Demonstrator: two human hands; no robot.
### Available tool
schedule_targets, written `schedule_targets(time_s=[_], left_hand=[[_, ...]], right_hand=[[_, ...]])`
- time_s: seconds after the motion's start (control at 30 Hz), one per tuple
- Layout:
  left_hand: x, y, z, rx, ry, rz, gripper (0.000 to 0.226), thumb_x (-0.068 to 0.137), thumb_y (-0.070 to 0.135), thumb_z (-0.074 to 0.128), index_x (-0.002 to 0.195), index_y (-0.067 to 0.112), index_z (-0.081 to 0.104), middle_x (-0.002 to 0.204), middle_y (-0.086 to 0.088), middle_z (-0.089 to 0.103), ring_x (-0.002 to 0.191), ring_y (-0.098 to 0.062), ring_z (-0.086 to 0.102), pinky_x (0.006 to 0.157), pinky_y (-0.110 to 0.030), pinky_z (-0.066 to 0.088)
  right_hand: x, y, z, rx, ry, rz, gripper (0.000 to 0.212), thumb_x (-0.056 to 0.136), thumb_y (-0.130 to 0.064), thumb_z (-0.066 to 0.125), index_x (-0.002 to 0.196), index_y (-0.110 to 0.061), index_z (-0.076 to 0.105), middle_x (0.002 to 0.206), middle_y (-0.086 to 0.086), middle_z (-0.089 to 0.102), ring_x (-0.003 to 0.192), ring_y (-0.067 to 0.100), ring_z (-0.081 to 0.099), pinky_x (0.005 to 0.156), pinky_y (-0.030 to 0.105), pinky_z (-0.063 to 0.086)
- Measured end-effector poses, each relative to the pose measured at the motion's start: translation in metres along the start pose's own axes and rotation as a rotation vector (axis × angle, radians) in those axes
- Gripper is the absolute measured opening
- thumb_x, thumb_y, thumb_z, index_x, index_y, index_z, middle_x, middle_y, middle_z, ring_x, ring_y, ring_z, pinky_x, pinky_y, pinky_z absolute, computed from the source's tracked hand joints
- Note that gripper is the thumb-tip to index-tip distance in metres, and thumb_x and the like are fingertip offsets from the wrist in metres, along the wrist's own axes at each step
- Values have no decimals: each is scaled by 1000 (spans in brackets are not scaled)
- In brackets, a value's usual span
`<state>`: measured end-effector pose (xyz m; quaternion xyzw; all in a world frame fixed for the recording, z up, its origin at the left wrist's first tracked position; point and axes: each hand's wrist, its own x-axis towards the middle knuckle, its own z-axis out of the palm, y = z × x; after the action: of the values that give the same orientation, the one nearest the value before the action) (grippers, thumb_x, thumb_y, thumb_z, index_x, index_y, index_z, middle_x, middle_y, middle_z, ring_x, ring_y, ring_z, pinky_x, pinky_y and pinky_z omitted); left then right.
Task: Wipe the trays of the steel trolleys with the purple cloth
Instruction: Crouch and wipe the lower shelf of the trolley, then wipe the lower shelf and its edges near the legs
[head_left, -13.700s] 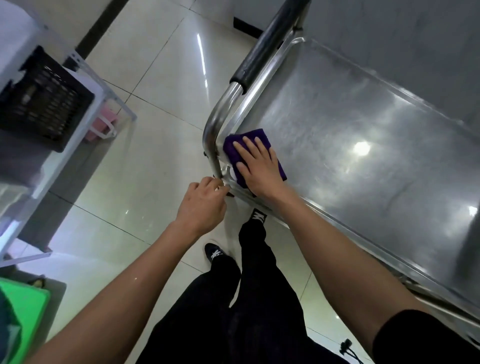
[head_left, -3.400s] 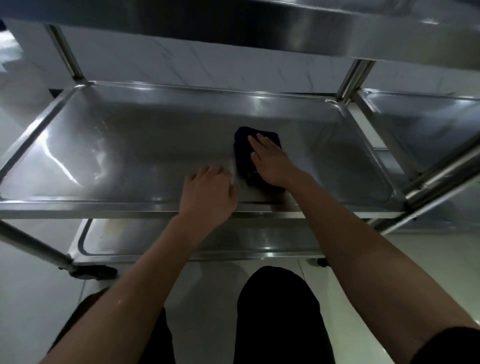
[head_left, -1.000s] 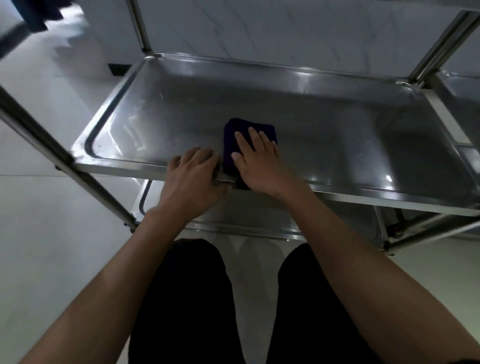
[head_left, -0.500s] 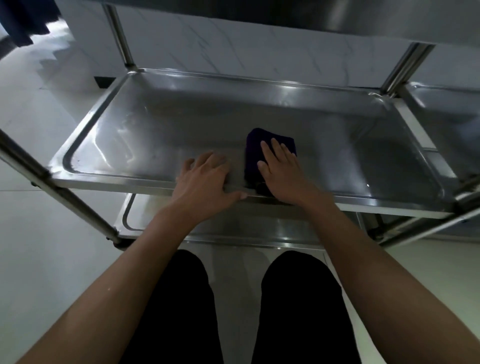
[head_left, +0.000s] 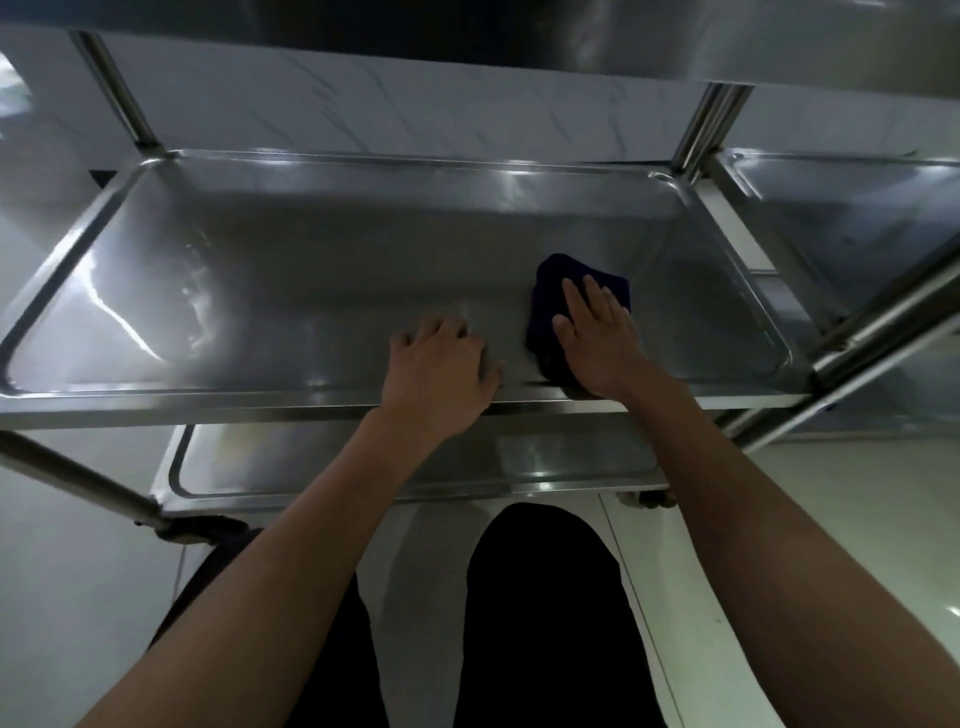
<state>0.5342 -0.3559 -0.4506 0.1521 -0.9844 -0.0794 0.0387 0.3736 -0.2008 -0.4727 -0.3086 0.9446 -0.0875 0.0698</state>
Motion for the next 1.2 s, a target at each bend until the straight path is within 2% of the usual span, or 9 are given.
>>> schedule_targets(time_s=[0.17,0.37,0.57,0.67,0.8,0.93,1.03,1.13,1.2], left_hand=[[0,-2,4,-23,24,-6,41,101,49,36,120,26,64,129,1,55,121,-22,49,100,-51,41],[4,-4,6,-2,77,-13,37,100,45,37,116,30,67,125,6,57,118,-20,50,94,-46,42],[8,-9,14,-10,114,-15,33,97,44,39,110,33,68,120,8,57,115,-18,51,88,-44,38],[5,-12,6,-39,30,7,34,97,43,39,117,33,66,129,7,54,124,-18,45,93,-44,38],[-12,-19,-22,-97,-188,5,35,99,38,41,125,28,62,144,5,48,140,-20,36,105,-45,37],[-59,-16,-68,-105,-368,-108,43,99,39,41,138,27,54,147,1,49,136,-25,42,106,-45,38],[-97,-9,-117,-132,-489,-176,48,101,43,41,146,27,46,153,1,44,140,-24,39,111,-45,33],[-126,4,-177,-150,-517,-216,49,102,42,42,147,24,45,151,-4,47,135,-27,45,108,-45,36],[-142,15,-222,-174,-530,-229,48,102,40,43,146,22,46,147,-5,51,130,-28,50,105,-45,40]], right_hand=[[-1,-5,-3,27,48,8,64,101,-52,18,158,-23,17,166,8,5,153,30,4,123,50,7],[4,-10,-11,40,80,38,81,92,-71,35,156,-24,22,163,13,20,149,34,17,120,51,19],[10,-15,-12,-19,76,62,74,92,-59,46,154,-24,28,159,12,28,142,37,32,114,49,31],[-6,-30,-20,26,66,65,64,92,-43,55,151,-24,38,156,9,36,133,38,41,108,46,39],[-36,-57,-42,18,-86,31,59,92,-29,59,149,-26,42,152,5,42,127,36,46,104,45,43],[-78,-77,-72,131,-322,-33,57,90,-20,62,145,-23,49,144,5,52,127,29,50,107,38,41],[-120,-94,-106,335,-447,65,56,87,-16,65,141,-23,54,133,5,60,116,23,59,94,28,47],[-164,-110,-151,443,-460,94,60,84,-14,67,142,-22,54,128,4,63,110,20,59,83,22,42],[-189,-120,-190,469,-417,33,55,81,-11,68,135,-18,60,119,5,66,104,21,62,81,27,47]])
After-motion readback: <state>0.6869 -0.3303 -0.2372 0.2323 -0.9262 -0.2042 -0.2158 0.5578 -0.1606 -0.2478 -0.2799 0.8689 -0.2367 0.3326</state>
